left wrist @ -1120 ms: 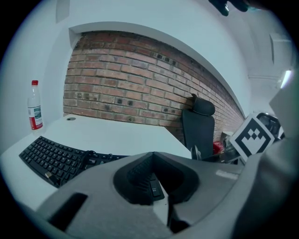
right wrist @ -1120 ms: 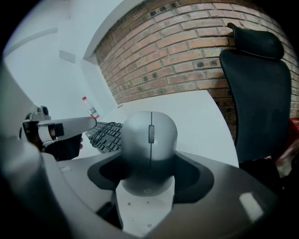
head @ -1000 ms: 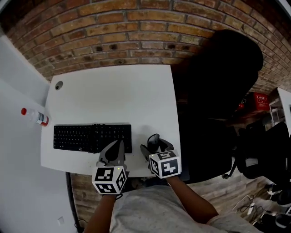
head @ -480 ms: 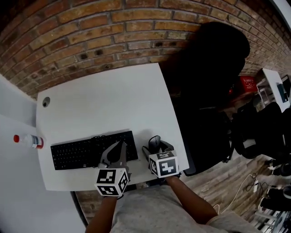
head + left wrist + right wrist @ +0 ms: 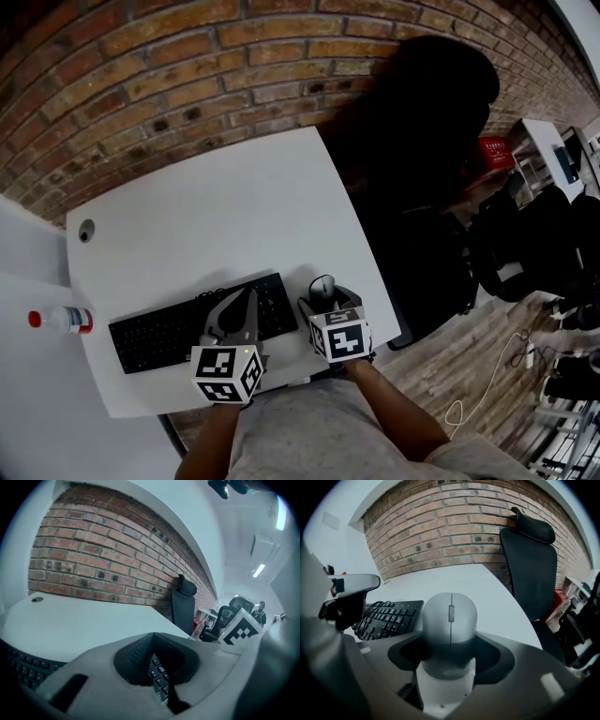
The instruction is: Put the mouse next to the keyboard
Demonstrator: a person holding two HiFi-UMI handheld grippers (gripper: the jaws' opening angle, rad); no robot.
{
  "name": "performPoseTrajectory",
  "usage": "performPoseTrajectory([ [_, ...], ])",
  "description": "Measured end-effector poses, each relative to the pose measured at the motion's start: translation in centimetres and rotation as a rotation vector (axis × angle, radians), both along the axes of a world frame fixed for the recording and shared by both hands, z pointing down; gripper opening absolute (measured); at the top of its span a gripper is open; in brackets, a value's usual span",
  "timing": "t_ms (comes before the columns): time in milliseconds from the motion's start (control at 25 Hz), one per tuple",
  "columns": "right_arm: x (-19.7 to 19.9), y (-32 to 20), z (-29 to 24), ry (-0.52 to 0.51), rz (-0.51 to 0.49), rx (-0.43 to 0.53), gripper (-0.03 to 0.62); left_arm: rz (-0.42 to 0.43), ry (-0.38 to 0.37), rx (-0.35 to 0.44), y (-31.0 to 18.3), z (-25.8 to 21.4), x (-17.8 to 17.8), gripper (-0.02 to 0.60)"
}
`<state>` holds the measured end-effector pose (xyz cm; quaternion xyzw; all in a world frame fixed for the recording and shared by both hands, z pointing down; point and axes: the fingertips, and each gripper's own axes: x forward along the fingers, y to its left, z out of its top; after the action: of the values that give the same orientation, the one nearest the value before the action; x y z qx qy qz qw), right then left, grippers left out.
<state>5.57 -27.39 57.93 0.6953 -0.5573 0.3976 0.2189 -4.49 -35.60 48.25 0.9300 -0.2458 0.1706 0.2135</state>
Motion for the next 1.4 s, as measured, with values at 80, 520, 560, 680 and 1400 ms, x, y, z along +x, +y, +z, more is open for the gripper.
performPoseTrajectory([
  [80,0.0,-0.1,0.1,0.017,0.011,-0.01,0.31,0.016,0.007,-0.003,-0.2,0.0,0.1,-0.008],
  [520,0.1,-0.8,0.3,0.069,0.031,-0.05,0.31,0.059,0.041,-0.024,-1.2,-0.4,-0.2,-0.008],
  [560,0.2,-0.8,0.3,0.069,0.03,-0.054,0.31,0.059,0.047,-0.027,-1.3,-0.4,-0.2,-0.008],
  [680,0.1,-0.7,0.5,0.062,0.027,-0.061,0.311,0.061,0.056,-0.033,-1.3,-0.3,-0.3,-0.008],
  [1400,0.0,-0.8,0.3,0.063,0.014,-0.036,0.308,0.068,0.066,-0.022,-1.6,-0.8,-1.1,-0.008],
])
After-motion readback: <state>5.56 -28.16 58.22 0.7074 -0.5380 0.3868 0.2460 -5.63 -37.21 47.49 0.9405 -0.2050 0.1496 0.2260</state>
